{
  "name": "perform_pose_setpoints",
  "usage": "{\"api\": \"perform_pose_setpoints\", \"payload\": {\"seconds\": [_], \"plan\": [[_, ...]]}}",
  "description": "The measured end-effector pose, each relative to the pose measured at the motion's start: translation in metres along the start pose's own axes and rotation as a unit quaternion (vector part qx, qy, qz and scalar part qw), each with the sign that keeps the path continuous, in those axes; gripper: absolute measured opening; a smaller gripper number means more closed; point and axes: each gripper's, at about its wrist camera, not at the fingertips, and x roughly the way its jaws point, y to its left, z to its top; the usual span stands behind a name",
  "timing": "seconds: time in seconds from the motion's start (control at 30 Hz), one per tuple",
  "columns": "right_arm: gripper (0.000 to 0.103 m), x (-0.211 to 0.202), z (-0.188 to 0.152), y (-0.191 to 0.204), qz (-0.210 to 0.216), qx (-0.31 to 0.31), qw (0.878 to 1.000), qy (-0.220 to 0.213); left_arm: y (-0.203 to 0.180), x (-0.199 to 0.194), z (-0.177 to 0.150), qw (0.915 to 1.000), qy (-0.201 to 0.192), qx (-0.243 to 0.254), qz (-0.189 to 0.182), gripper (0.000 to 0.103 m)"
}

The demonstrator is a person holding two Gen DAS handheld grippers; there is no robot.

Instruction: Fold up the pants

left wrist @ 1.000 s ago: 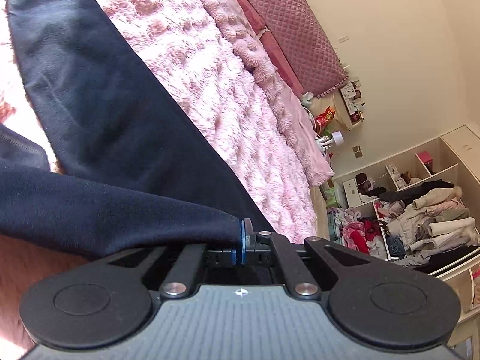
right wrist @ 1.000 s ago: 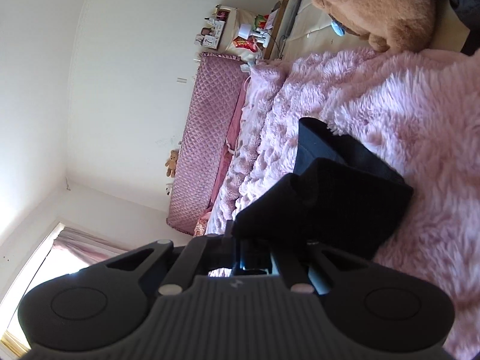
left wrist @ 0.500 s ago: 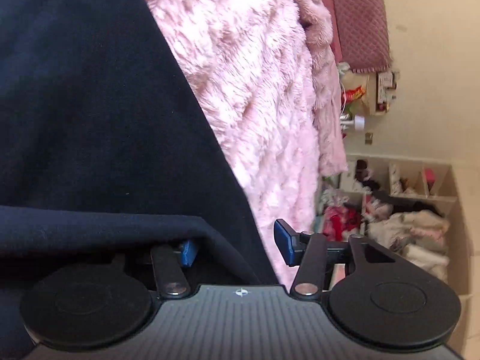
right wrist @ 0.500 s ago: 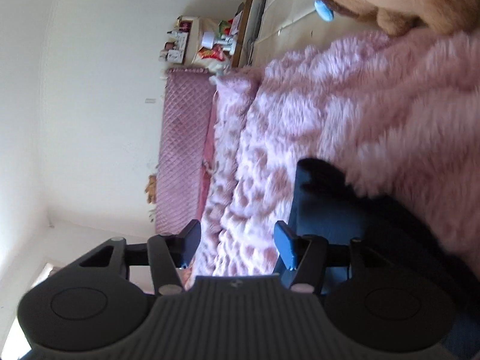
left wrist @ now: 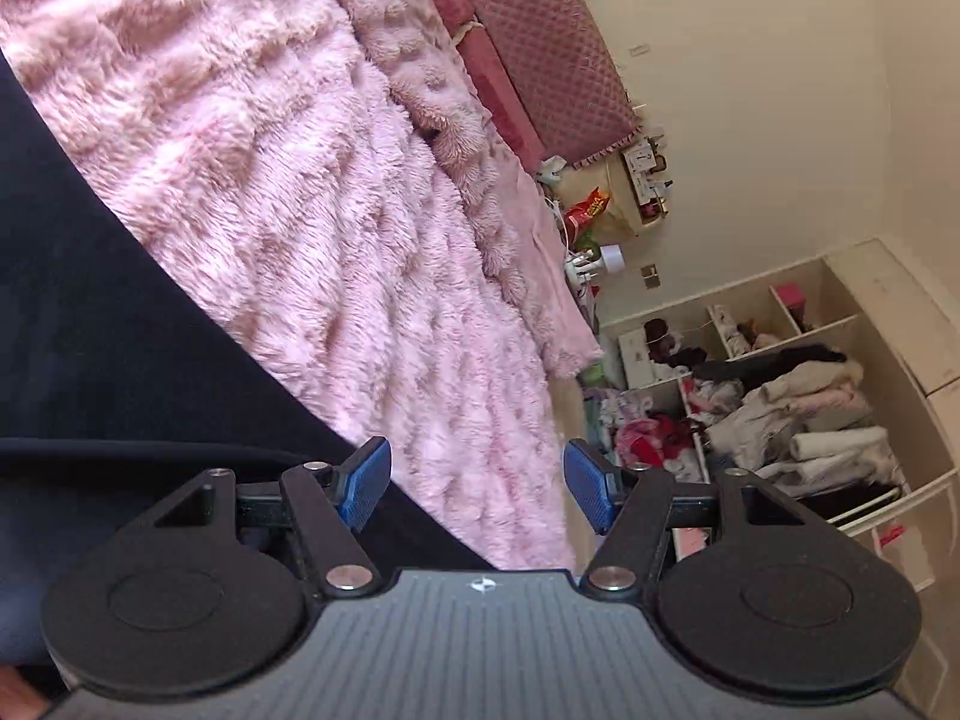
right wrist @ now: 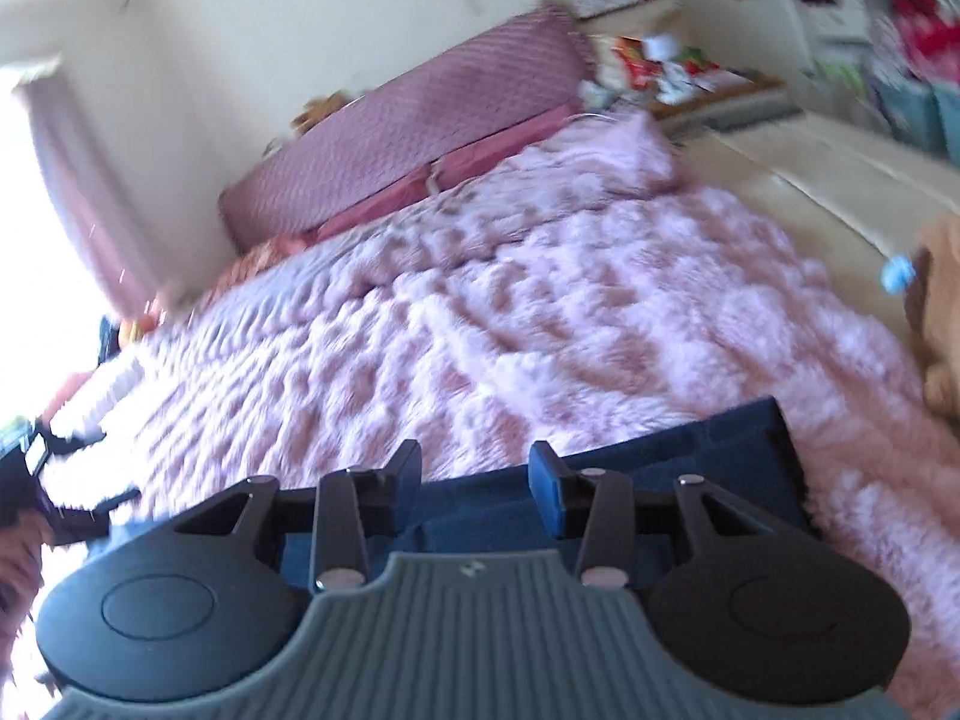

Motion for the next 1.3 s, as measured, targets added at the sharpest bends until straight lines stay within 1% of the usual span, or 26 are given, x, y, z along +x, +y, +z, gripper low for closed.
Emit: {"api": "perform_pose_setpoints", "payload": {"seconds": [0.03, 0.1, 0.17, 0.23, 0.27, 0.33, 0.37, 0.4, 0.43, 0.47, 0.5, 0.53, 0.57, 0.63, 0.67, 0.7, 0.77, 0.83, 0.87, 0.9, 0.93, 1.0, 1.03, 1.13, 1.2, 1.3], "plan": [[0.038, 0.0, -0.004, 0.018, 0.014, -0.037, 0.999, 0.01, -0.005, -0.019, -0.008, 0.9996, -0.004, 0.026, 0.014, 0.072], [0.038, 0.003, -0.01, 0.05, 0.037, -0.078, 0.996, 0.029, -0.009, -0.059, -0.024, 0.9975, -0.026, 0.056, 0.035, 0.072], [0.038, 0.004, -0.02, 0.082, 0.06, -0.109, 0.991, 0.04, -0.008, -0.097, -0.037, 0.9949, -0.049, 0.068, 0.056, 0.072], [0.038, 0.007, -0.035, 0.127, 0.094, -0.151, 0.983, 0.049, -0.004, -0.136, -0.048, 0.9901, -0.072, 0.085, 0.086, 0.072], [0.038, 0.009, -0.043, 0.149, 0.112, -0.169, 0.978, 0.055, -0.002, -0.153, -0.05, 0.9864, -0.082, 0.098, 0.103, 0.072], [0.038, 0.014, -0.062, 0.196, 0.143, -0.208, 0.966, 0.06, 0.01, -0.185, -0.055, 0.9757, -0.116, 0.119, 0.143, 0.072], [0.037, 0.017, -0.075, 0.225, 0.157, -0.235, 0.957, 0.06, 0.019, -0.198, -0.055, 0.971, -0.131, 0.116, 0.163, 0.072], [0.035, 0.019, -0.087, 0.254, 0.17, -0.264, 0.948, 0.057, 0.029, -0.21, -0.053, 0.9684, -0.143, 0.099, 0.178, 0.071], [0.033, 0.021, -0.1, 0.279, 0.18, -0.296, 0.936, 0.053, 0.041, -0.221, -0.049, 0.9685, -0.148, 0.076, 0.185, 0.071], [0.032, 0.022, -0.111, 0.301, 0.189, -0.328, 0.924, 0.05, 0.053, -0.231, -0.046, 0.9694, -0.15, 0.056, 0.186, 0.071], [0.031, 0.022, -0.126, 0.326, 0.201, -0.368, 0.907, 0.045, 0.061, -0.239, -0.044, 0.9694, -0.154, 0.047, 0.186, 0.07], [0.031, 0.022, -0.14, 0.351, 0.214, -0.406, 0.888, 0.037, 0.07, -0.25, -0.043, 0.9665, -0.165, 0.046, 0.191, 0.07], [0.031, 0.023, -0.15, 0.37, 0.227, -0.43, 0.873, 0.031, 0.077, -0.257, -0.043, 0.9621, -0.174, 0.052, 0.203, 0.07], [0.029, 0.031, -0.171, 0.412, 0.261, -0.48, 0.837, 0.034, 0.093, -0.271, -0.043, 0.9503, -0.192, 0.067, 0.236, 0.07], [0.029, 0.035, -0.179, 0.428, 0.273, -0.501, 0.82, 0.039, 0.104, -0.278, -0.044, 0.9462, -0.2, 0.067, 0.246, 0.07], [0.029, 0.044, -0.188, 0.447, 0.283, -0.529, 0.799, 0.048, 0.116, -0.285, -0.044, 0.9448, -0.208, 0.056, 0.247, 0.07], [0.029, 0.058, -0.203, 0.476, 0.302, -0.579, 0.756, 0.054, 0.144, -0.299, -0.046, 0.9471, -0.219, 0.011, 0.235, 0.07], [0.029, 0.072, -0.206, 0.496, 0.337, -0.604, 0.719, 0.066, 0.164, -0.309, -0.043, 0.9478, -0.219, -0.019, 0.231, 0.07], [0.029, 0.081, -0.206, 0.505, 0.35, -0.608, 0.708, 0.08, 0.168, -0.313, -0.04, 0.9459, -0.222, -0.02, 0.236, 0.07], [0.03, 0.092, -0.205, 0.514, 0.353, -0.613, 0.701, 0.094, 0.173, -0.317, -0.038, 0.9417, -0.231, -0.016, 0.245, 0.07], [0.03, 0.102, -0.205, 0.524, 0.351, -0.62, 0.694, 0.105, 0.177, -0.321, -0.035, 0.9374, -0.238, -0.014, 0.253, 0.07], [0.03, 0.119, -0.207, 0.541, 0.348, -0.64, 0.674, 0.117, 0.187, -0.331, -0.033, 0.9331, -0.25, -0.027, 0.257, 0.07], [0.03, 0.128, -0.208, 0.547, 0.351, -0.65, 0.662, 0.126, 0.193, -0.336, -0.033, 0.9337, -0.251, -0.041, 0.252, 0.07], [0.031, 0.152, -0.213, 0.57, 0.346, -0.672, 0.634, 0.163, 0.207, -0.35, -0.03, 0.9388, -0.257, -0.073, 0.218, 0.07], [0.034, 0.17, -0.221, 0.588, 0.329, -0.7, 0.602, 0.197, 0.211, -0.355, -0.03, 0.9416, -0.254, -0.078, 0.207, 0.07], [0.036, 0.193, -0.233, 0.61, 0.324, -0.721, 0.549, 0.271, 0.215, -0.358, -0.029, 0.9434, -0.245, -0.085, 0.206, 0.07]]}}
